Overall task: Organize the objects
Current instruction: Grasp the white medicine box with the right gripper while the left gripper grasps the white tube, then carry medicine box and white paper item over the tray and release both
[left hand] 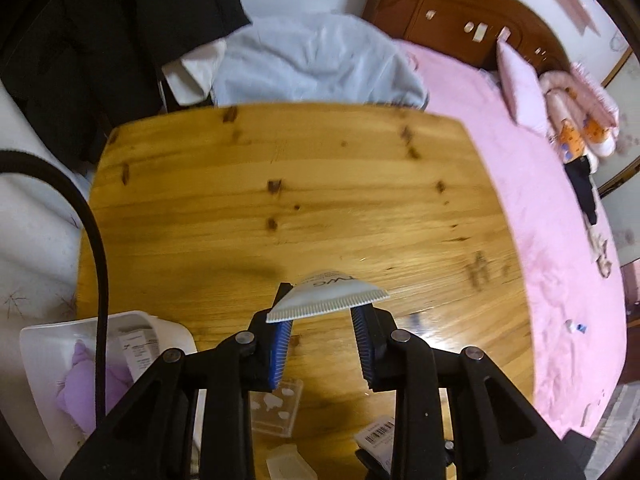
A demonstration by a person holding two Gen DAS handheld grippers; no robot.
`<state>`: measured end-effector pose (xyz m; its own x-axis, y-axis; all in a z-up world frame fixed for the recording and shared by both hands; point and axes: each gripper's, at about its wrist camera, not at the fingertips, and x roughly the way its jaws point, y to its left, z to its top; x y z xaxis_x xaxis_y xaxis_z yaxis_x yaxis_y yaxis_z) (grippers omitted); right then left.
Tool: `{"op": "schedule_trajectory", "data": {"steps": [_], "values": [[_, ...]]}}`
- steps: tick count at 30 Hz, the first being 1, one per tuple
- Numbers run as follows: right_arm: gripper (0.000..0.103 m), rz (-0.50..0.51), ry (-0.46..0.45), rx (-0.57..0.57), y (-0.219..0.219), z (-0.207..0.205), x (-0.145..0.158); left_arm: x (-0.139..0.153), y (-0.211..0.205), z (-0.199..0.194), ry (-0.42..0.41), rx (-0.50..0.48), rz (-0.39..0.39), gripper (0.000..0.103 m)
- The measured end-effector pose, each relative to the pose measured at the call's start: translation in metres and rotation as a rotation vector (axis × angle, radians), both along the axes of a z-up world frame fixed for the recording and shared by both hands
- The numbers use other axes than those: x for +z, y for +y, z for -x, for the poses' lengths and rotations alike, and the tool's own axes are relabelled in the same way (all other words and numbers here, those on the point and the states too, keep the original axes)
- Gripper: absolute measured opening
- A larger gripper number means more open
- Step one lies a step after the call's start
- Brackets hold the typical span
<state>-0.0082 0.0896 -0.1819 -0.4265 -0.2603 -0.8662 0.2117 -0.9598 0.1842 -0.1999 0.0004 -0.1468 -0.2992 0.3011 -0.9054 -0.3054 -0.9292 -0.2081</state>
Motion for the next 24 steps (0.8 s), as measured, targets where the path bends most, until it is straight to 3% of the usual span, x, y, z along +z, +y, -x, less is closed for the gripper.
{"op": "schedule_trajectory", "data": {"steps": [4,13,24], "values": [[0.034,0.01,0.033,-0.006,0.001,0.007,0.02,0.043,-0.015,-0.023,0.059,-0.005,-0.032,0.031],[0.034,0.014,0.117,0.015,-0.028,-0.026,0.087,0.11,-0.066,-0.067,0.146,-0.029,-0.077,0.031],[0.034,0.033,0.147,0.086,-0.088,-0.045,0.127,0.125,-0.155,-0.119,0.146,0.046,-0.094,0.031]]}}
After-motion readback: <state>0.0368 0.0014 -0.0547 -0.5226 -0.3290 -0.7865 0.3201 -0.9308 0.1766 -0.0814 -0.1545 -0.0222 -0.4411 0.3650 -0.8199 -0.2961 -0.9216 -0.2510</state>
